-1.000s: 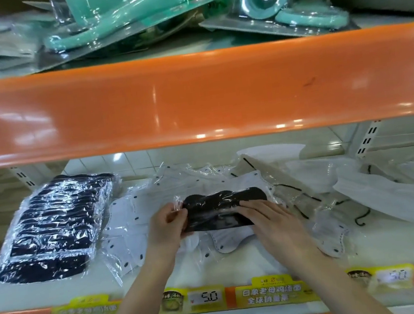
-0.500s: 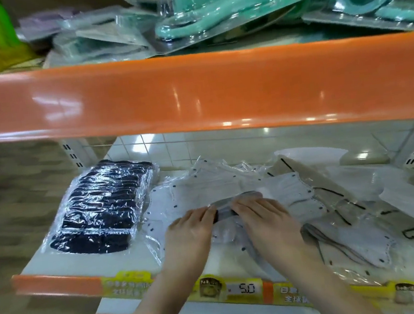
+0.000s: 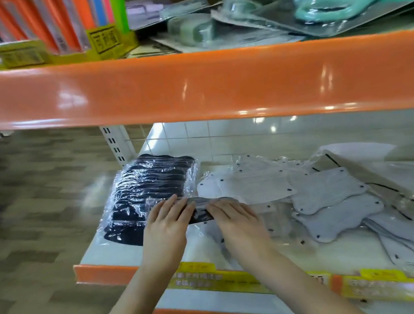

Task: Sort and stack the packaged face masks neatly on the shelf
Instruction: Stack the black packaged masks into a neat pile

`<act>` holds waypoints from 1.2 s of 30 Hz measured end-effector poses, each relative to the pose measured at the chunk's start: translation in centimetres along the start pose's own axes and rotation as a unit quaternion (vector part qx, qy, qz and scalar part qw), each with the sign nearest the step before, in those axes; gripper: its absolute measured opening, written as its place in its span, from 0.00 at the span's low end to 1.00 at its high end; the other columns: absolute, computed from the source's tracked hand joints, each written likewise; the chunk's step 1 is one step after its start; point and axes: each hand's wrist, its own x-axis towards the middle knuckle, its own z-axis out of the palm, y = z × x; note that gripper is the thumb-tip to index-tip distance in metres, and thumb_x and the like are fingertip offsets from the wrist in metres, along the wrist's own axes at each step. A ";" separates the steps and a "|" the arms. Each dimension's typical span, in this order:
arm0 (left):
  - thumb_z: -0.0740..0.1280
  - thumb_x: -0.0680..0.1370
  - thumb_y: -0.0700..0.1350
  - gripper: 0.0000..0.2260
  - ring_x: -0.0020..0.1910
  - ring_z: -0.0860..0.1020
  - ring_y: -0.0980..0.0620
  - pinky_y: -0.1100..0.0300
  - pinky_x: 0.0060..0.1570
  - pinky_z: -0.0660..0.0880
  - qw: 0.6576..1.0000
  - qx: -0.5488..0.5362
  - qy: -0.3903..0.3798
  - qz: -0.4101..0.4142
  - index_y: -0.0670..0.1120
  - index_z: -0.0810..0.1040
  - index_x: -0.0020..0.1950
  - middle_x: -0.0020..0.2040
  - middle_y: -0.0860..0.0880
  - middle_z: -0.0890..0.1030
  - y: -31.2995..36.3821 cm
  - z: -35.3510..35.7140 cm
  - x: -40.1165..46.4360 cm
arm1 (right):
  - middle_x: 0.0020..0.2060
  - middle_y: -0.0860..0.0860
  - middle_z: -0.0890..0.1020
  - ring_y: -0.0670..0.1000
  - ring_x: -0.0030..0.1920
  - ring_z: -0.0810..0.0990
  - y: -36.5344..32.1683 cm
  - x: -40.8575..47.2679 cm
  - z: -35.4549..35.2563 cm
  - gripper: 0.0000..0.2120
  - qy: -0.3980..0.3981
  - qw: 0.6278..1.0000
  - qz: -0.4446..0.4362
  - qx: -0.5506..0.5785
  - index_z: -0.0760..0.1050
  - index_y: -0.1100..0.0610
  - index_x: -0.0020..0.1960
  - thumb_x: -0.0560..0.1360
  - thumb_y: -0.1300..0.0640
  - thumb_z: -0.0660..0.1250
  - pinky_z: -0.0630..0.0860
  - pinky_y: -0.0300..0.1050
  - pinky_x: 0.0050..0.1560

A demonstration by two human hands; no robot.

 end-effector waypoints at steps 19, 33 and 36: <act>0.54 0.68 0.38 0.22 0.54 0.81 0.43 0.52 0.57 0.67 0.990 -0.007 -0.135 -0.043 0.45 0.84 0.53 0.53 0.44 0.83 -13.0 0.8 -5.7 | 0.52 0.50 0.83 0.50 0.51 0.82 -10.7 2.6 8.5 0.30 -0.054 0.998 0.020 -0.034 0.82 0.54 0.54 0.52 0.59 0.79 0.81 0.44 0.45; 0.26 0.69 0.72 0.50 0.73 0.63 0.44 0.53 0.70 0.60 0.954 -0.041 -0.293 -0.039 0.47 0.67 0.73 0.74 0.42 0.64 -13.4 0.9 -5.9 | 0.57 0.50 0.82 0.50 0.58 0.80 -12.0 3.0 9.9 0.21 -0.084 0.991 0.072 -0.071 0.82 0.52 0.56 0.72 0.44 0.58 0.78 0.48 0.52; 0.16 0.56 0.72 0.58 0.77 0.45 0.48 0.55 0.74 0.43 0.939 -0.068 -0.330 -0.069 0.50 0.51 0.78 0.79 0.46 0.47 -13.2 0.9 -5.6 | 0.56 0.50 0.82 0.50 0.56 0.81 -11.7 3.4 10.1 0.22 -0.071 0.992 0.074 -0.077 0.82 0.53 0.55 0.63 0.45 0.76 0.79 0.47 0.51</act>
